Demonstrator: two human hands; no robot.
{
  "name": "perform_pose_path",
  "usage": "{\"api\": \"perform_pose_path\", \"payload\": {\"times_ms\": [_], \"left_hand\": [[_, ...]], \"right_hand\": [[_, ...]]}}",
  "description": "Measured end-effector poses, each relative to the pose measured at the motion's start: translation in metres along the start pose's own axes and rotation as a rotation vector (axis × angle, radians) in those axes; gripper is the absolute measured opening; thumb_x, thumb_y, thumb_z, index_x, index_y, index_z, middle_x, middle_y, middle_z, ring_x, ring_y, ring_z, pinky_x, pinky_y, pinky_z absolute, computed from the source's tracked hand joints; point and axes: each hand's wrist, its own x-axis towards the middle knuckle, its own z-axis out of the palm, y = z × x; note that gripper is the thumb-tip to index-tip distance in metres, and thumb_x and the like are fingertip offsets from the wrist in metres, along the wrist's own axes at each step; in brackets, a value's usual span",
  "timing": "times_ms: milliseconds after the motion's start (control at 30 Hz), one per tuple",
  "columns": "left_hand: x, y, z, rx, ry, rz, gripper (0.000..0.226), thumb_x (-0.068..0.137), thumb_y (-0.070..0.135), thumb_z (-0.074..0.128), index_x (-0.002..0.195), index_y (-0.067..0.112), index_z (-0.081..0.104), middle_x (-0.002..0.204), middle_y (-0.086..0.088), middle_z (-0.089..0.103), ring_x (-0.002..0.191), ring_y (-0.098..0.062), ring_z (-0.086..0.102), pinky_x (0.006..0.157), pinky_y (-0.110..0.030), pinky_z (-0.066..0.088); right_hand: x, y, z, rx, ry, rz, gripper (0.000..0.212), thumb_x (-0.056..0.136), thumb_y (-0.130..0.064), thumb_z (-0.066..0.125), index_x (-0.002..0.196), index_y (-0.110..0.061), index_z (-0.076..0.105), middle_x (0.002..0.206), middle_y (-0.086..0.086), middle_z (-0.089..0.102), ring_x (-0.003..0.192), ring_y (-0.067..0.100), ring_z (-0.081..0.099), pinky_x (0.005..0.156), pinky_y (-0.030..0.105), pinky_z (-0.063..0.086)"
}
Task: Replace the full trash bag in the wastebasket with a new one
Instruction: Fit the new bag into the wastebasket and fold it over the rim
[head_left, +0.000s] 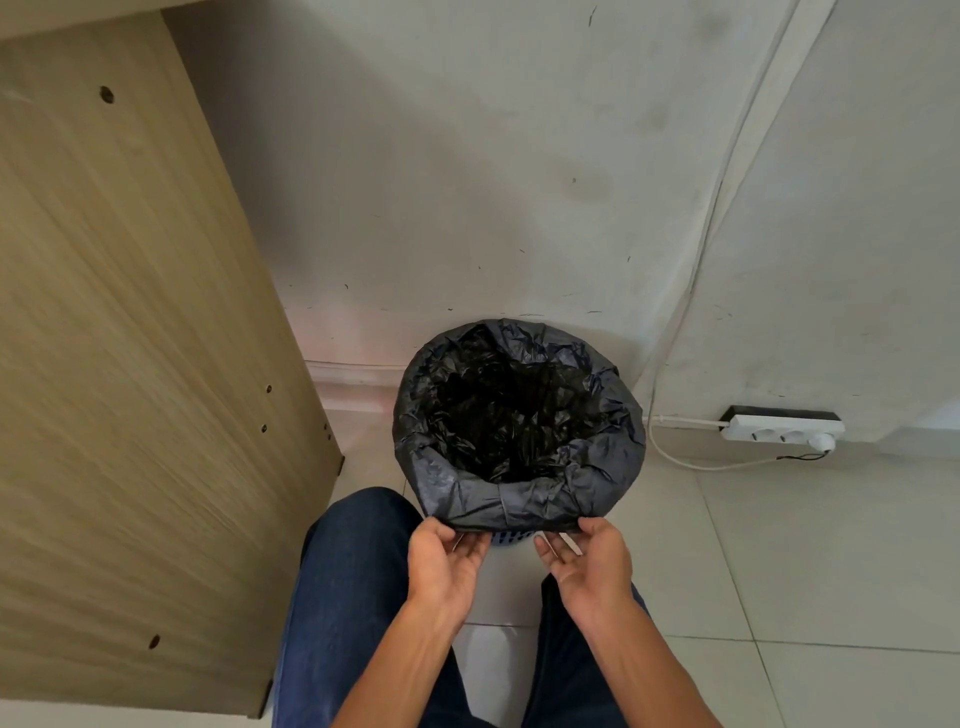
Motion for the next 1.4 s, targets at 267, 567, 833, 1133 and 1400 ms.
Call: {"api": "perform_pose_path", "payload": {"times_ms": [267,567,833,1133,1400], "left_hand": [[0.006,-0.004,0.002,0.056,-0.037,-0.035,0.033,0.105,0.017,0.038,0.131,0.005,0.054,0.129,-0.019,0.062,0.113,-0.029,0.06,0.085,-0.041,0.05],[0.011,0.002,-0.002,0.003,0.047,-0.031,0.019,0.101,0.005,0.043,0.092,0.01,0.058,0.082,-0.007,0.048,0.068,-0.014,0.042,0.063,-0.027,0.04],[0.014,0.008,0.008,-0.067,0.049,-0.015,0.023,0.1,-0.002,0.035,0.095,0.002,0.057,0.093,-0.014,0.053,0.078,-0.022,0.049,0.072,-0.031,0.046],[0.013,0.001,0.018,-0.089,0.04,0.124,0.033,0.102,-0.003,0.034,0.128,-0.003,0.054,0.114,-0.019,0.06,0.098,-0.027,0.061,0.097,-0.04,0.048],[0.006,0.0,0.019,0.205,-0.023,0.299,0.022,0.098,0.023,0.062,0.112,0.006,0.061,0.112,-0.01,0.07,0.111,-0.025,0.065,0.101,-0.047,0.051]], "right_hand": [[0.014,0.007,0.009,0.071,-0.022,0.124,0.033,0.105,-0.015,0.04,0.134,-0.006,0.052,0.119,0.014,0.062,0.091,0.023,0.059,0.08,0.035,0.047],[0.003,0.009,0.003,-0.051,-0.084,-0.054,0.025,0.096,-0.039,0.056,0.107,-0.018,0.065,0.104,0.005,0.066,0.094,0.019,0.059,0.085,0.036,0.044],[0.019,0.0,0.008,0.086,-0.052,0.045,0.015,0.102,-0.009,0.043,0.095,-0.007,0.056,0.092,0.008,0.056,0.081,0.019,0.052,0.071,0.032,0.045],[0.024,-0.003,0.015,0.079,-0.04,0.01,0.019,0.102,0.0,0.041,0.097,-0.003,0.059,0.098,0.014,0.062,0.085,0.024,0.06,0.075,0.036,0.051],[0.016,0.001,0.019,-0.067,0.03,-0.128,0.028,0.098,-0.041,0.056,0.112,-0.016,0.062,0.105,0.009,0.065,0.091,0.021,0.063,0.073,0.036,0.053]]}}
